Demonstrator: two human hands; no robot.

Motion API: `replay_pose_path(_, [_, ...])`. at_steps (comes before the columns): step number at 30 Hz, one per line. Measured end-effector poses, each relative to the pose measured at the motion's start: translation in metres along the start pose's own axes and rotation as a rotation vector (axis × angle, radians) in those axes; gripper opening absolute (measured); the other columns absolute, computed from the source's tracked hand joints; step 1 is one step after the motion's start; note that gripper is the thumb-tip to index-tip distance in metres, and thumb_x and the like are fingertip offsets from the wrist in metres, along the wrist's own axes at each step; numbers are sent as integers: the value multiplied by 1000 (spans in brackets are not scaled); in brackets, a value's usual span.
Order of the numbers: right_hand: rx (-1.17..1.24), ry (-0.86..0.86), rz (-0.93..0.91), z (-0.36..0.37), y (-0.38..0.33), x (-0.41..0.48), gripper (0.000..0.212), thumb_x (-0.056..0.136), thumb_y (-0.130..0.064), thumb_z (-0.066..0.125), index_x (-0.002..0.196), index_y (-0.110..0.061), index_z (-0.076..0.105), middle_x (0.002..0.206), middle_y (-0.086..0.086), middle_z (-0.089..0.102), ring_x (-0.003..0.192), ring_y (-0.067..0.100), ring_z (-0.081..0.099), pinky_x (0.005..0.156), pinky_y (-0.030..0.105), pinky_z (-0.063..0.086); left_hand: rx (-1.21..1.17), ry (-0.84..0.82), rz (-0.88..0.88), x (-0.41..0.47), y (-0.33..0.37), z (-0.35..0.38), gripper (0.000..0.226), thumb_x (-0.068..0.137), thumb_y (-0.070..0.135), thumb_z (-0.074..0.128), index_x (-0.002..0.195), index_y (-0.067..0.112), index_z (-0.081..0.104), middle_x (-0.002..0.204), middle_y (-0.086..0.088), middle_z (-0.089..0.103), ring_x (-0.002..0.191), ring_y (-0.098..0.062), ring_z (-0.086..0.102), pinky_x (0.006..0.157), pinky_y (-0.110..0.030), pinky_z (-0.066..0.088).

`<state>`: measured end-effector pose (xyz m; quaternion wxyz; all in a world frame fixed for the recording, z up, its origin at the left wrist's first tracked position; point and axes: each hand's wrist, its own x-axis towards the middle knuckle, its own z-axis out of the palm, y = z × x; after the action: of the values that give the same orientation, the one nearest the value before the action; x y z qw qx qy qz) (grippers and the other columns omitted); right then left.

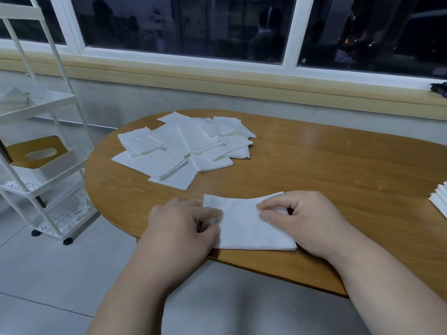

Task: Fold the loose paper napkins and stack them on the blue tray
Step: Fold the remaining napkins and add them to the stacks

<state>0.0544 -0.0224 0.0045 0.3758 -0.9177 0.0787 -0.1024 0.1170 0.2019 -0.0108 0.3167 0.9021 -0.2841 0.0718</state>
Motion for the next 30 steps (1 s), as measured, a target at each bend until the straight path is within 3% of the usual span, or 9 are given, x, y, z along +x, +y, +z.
replay_pose_path(3, [-94,-18,12,0,3,2,5,82,-41,76,87,-43,76,91,-36,67,93,-15,57,79,9,42,-10,32,-40,0,0,1,11,86,38,64,90,42,73,83,16,56,96,3,40,89,-30,33])
replay_pose_path(7, [-226,10,-18,1,6,3,13,81,-48,74,90,-39,74,90,-19,54,78,1,54,70,23,44,24,20,-85,0,-2,0,15,82,49,65,97,49,70,97,25,45,99,1,31,89,-26,25])
replay_pose_path(10, [-205,76,-50,0,6,2,1,85,-38,71,86,-38,72,95,-20,49,79,3,54,68,22,43,67,1,-78,-1,-3,-1,18,82,54,63,99,51,69,105,30,41,106,4,26,89,-24,18])
replay_pose_path(15, [-112,195,-122,0,-3,6,18,89,-22,65,79,-36,72,89,-18,53,76,8,54,61,14,39,56,-7,-112,-5,-13,-10,19,83,55,61,101,53,68,109,35,39,110,8,22,99,-25,14])
replay_pose_path(22, [-186,-36,-224,31,-55,58,12,91,-29,62,96,-36,71,92,-18,56,86,-1,52,70,12,39,40,26,-184,-9,-30,-22,18,82,54,61,100,52,67,113,31,42,118,4,28,109,-30,17])
replay_pose_path(26, [-257,-132,-263,56,-78,100,15,90,-31,61,101,-35,69,100,-19,57,93,-2,52,73,15,38,22,70,-221,-8,-39,-24,16,81,52,62,96,52,67,114,30,43,119,4,26,108,-29,16])
replay_pose_path(30, [-334,-167,-274,78,-98,139,15,91,-33,60,102,-34,69,96,-21,55,95,2,52,76,23,39,-3,104,-253,-7,-51,-29,19,81,51,62,100,50,69,117,30,43,120,5,24,103,-24,10])
